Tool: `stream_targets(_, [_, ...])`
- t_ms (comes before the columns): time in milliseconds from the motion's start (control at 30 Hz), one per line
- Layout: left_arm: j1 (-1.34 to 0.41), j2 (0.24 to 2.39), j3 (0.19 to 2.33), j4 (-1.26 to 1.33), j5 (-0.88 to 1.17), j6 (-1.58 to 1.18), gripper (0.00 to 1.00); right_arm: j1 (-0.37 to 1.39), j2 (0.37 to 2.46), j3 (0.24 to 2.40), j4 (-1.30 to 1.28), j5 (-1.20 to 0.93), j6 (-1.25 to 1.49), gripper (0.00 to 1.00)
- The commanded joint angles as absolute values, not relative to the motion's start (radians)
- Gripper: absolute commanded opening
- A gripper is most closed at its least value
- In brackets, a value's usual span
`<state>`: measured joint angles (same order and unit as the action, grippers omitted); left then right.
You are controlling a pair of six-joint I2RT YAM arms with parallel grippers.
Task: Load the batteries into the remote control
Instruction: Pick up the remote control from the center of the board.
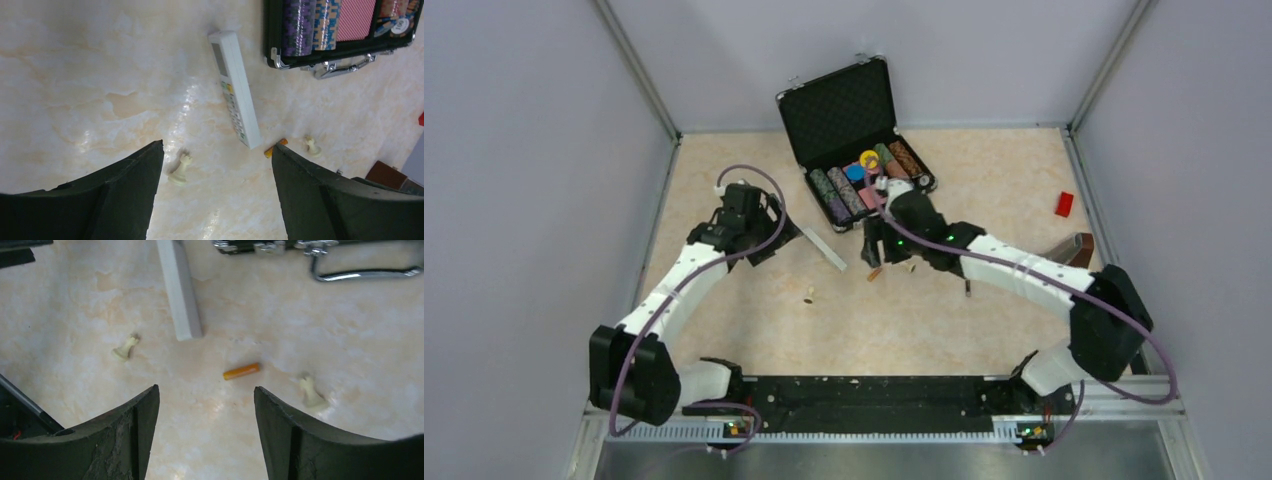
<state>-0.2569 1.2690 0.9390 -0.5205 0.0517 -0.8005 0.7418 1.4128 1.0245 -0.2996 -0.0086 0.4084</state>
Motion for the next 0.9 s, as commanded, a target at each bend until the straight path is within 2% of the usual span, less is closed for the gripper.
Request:
stream_targets(0, [-0.252, 1.163, 0.972, -0.62, -0.16, -0.869, 0.83, 0.859, 1.578, 1.16, -0.182, 0.108, 0.299, 0.68])
stream_targets(100, [-0.252, 1.095, 0.962, -0.67, -0.254, -0.892, 0.83, 0.884, 1.698, 1.233, -0.159, 0.133, 0.283, 0.69])
stream_targets(200, [-0.25, 1.028, 0.944, -0.693, -0.33, -0.905, 0.83, 0.897, 1.789, 1.289, -0.156, 0.164, 0.266, 0.76])
stream_targets(333, [-0.25, 0.947, 0.913, -0.705, -0.428, -0.909, 0.83, 0.915, 1.871, 1.333, -0.164, 0.154, 0.237, 0.79])
stream_targets(567, [-0.246, 0.884, 0.87, -0.701, -0.467, -0.936, 0.83, 0.94, 1.974, 1.391, -0.206, 0.166, 0.225, 0.78])
stream_targets(700, [-0.234, 0.886, 0.872, -0.715, -0.462, -0.94, 0.84, 0.969, 1.999, 1.401, -0.199, 0.209, 0.206, 0.73])
stream_targets(867, [-0.205, 0.887, 0.869, -0.721, -0.429, -0.947, 0.85, 0.98, 2.029, 1.41, -0.192, 0.242, 0.184, 0.57])
